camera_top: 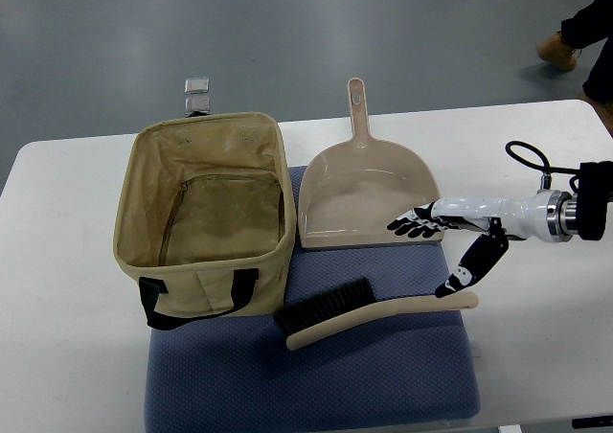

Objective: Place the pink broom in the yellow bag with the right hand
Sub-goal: 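Close the right hand around the brush handle near its end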

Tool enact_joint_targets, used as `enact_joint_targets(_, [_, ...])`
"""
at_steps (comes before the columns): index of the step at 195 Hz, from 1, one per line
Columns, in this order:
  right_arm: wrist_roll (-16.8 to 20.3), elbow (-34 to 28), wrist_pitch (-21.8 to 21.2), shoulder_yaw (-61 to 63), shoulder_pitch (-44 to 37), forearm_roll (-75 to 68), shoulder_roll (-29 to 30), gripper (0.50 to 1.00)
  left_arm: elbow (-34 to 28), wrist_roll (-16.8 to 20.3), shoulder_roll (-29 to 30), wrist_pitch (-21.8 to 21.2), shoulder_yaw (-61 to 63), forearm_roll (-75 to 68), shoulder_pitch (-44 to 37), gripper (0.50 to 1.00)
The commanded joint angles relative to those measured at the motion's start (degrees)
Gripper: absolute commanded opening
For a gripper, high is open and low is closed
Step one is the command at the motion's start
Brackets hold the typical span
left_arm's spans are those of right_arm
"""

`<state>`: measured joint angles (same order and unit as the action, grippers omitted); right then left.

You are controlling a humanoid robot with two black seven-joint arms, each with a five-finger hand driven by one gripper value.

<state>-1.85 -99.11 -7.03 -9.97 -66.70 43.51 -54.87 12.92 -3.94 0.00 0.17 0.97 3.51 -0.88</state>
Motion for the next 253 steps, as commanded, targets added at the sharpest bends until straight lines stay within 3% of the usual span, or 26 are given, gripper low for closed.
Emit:
enact_joint_targets(1, [-0.09,0.06,1.49,0.13,2.71,1.13,0.11,0.889,0.0,-0.01,0.0,0.0,0.09,0.01,0.0,1.0])
enact_joint_targets(83, [-0.44,2.52,4.13,0.13,7.2,5.62,2.31,0.829,-0.08,-1.24,0.0,0.0,0.09,0.09,0.0,1.0])
enact_joint_targets(101, [-0.44,3.66,4.22,0.13,8.25,6.5,3.36,0.797,-0.08,-1.24,0.0,0.0,0.09,0.09,0.0,1.0])
enact_joint_targets(153, [-0.44,5.42,5.01,0.13,10.19,7.9,5.38,0.793,-0.08,-1.33,0.0,0.0,0.0,0.09,0.0,1.0])
enact_joint_targets(206, [-0.44,6.47,5.18,0.13,10.89,10.01,5.91,0.729,-0.08,-1.24,0.0,0.0,0.0,0.09,0.0,1.0])
enact_joint_targets(253, [-0.62,7.88,5.53,0.13,11.86,11.95,6.79,0.721,-0.08,-1.33,0.0,0.0,0.0,0.09,0.0,1.0])
